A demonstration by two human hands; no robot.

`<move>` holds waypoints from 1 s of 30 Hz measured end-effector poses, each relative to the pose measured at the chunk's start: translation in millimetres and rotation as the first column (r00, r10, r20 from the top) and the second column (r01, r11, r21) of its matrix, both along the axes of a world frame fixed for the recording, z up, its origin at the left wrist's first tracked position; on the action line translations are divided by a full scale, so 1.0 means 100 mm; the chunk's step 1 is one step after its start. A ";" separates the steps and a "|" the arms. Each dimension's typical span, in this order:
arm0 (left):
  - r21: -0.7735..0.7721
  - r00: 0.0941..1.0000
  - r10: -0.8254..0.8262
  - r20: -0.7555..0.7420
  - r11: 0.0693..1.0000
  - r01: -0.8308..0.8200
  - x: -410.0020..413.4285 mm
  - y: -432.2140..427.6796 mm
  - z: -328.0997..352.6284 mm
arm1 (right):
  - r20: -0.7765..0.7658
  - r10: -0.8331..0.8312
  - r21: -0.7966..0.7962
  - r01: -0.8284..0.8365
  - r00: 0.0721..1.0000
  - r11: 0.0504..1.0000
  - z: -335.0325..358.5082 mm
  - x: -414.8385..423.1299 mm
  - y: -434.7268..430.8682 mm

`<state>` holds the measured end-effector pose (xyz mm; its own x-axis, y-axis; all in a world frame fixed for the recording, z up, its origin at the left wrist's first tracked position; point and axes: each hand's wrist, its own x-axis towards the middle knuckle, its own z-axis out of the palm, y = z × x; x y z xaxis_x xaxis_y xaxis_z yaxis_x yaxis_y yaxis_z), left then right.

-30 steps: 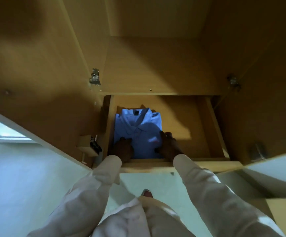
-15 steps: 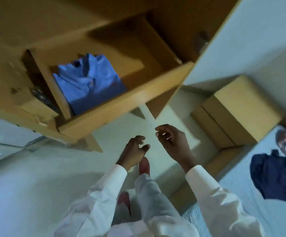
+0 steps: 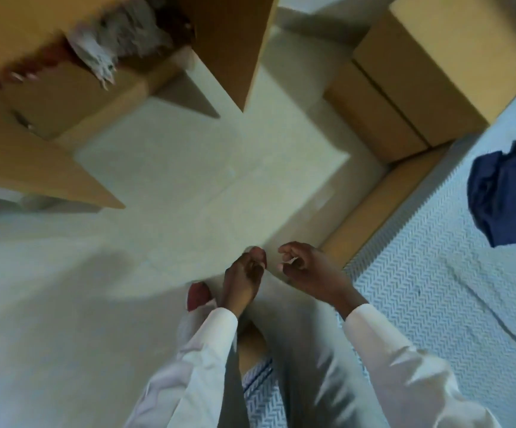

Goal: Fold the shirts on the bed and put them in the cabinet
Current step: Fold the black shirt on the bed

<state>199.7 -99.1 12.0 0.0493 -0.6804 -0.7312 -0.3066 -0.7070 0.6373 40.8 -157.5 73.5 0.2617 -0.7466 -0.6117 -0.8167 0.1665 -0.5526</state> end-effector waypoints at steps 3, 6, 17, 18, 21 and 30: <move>-0.039 0.998 0.057 -0.039 0.997 -0.059 -0.21 0.02 -0.48 | 0.067 -0.028 -0.041 0.030 0.997 0.999 -0.43 -0.16 0.08; -0.071 0.996 0.064 -0.057 0.995 -0.068 -0.36 -0.17 -0.85 | 0.106 -0.030 -0.163 0.047 0.994 0.985 -0.75 -0.31 0.13; -0.504 0.998 -0.029 0.057 0.862 0.053 -1.13 0.00 -0.58 | 0.306 -0.184 -0.527 0.327 0.934 0.784 -0.52 -1.34 0.94; -0.516 0.994 -0.064 0.086 0.851 0.099 -1.23 0.07 -0.47 | 0.341 -0.226 -0.515 0.383 0.912 0.767 -0.48 -1.47 1.07; -0.567 0.964 -0.229 0.135 0.780 0.265 -1.77 0.33 -0.11 | 0.405 -0.334 -0.509 0.513 0.851 0.691 -0.39 -2.04 1.60; -0.512 0.551 -0.763 0.339 0.342 0.788 -3.76 1.12 -0.22 | 0.366 -0.656 -0.448 0.743 0.660 0.497 -0.68 -3.56 3.39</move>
<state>-175.8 13.2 -10.1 -0.7098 -0.6718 -0.2118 -0.5508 0.3419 0.7614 -314.9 182.0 5.3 -0.4501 -0.8904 -0.0683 -0.4771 0.3044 -0.8245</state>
